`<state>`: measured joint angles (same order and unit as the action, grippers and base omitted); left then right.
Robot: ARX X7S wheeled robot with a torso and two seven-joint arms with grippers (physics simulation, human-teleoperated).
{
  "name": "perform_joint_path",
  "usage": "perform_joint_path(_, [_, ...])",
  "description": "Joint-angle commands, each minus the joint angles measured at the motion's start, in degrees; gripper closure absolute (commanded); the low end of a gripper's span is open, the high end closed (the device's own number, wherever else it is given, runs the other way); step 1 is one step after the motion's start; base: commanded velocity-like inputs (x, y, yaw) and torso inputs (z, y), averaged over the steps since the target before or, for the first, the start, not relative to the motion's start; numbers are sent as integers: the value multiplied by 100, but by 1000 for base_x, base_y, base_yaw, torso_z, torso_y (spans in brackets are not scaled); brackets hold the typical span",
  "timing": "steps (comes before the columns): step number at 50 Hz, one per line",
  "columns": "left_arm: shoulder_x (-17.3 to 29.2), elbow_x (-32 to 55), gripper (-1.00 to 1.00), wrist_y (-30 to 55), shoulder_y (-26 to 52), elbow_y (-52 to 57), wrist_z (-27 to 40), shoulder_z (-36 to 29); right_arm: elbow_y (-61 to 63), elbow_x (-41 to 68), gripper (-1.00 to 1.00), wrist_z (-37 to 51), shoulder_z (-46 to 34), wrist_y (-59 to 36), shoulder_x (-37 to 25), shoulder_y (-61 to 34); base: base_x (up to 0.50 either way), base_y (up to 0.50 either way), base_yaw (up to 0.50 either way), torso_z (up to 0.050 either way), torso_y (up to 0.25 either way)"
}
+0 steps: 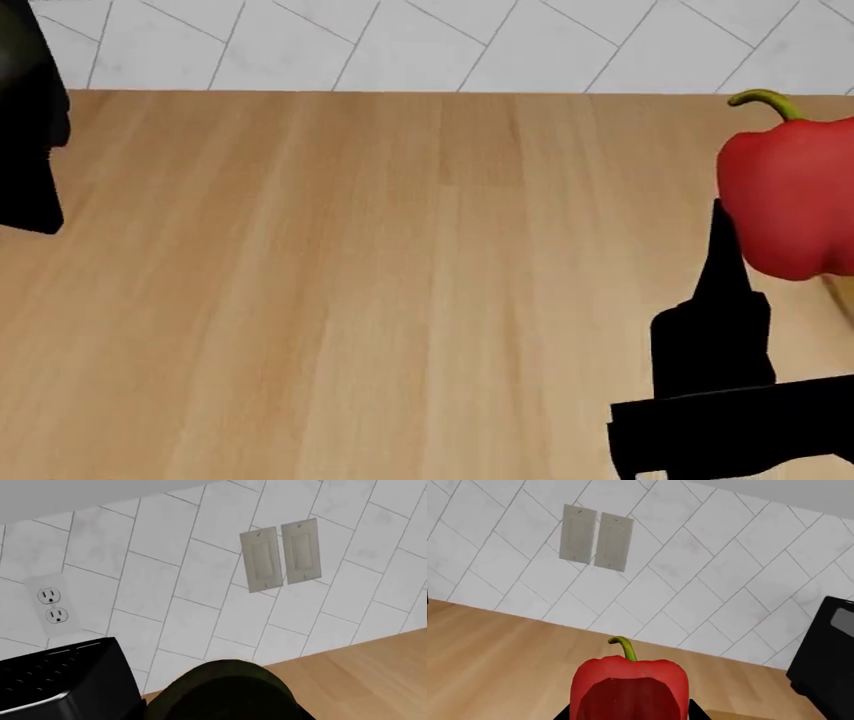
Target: Place the avocado, onion, tomato and bell pepper on the cutting board.
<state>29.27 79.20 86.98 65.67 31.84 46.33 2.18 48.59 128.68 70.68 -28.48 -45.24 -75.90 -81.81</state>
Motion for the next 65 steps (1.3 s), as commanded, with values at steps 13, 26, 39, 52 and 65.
perform_joint_path(13, [164, 479, 100, -299, -50, 143, 231, 204, 192, -284, 100, -295, 291, 19, -51, 185, 0, -500, 0, 0, 1])
perform_joint_path(26, [254, 390, 100, -472, -71, 147, 127, 59, 14, -63, 100, -84, 181, -226, 170, -145, 0, -500, 0, 0, 1])
perform_joint_path(39, [372, 239, 100, -594, -118, 151, 71, -101, -27, -178, 100, -138, 162, -217, 237, -37, 0, -500, 0, 0, 0])
perform_joint_path(52, [492, 305, 100, -674, -173, 205, 147, -139, 34, -355, 100, -267, 198, -192, 233, 134, 0, -372, 0, 0, 1])
perform_joint_path(65, [496, 303, 100, -786, -228, 249, 144, -247, -1229, -1092, 100, -933, -260, -1107, 775, 74, 0, 0, 0, 0, 1])
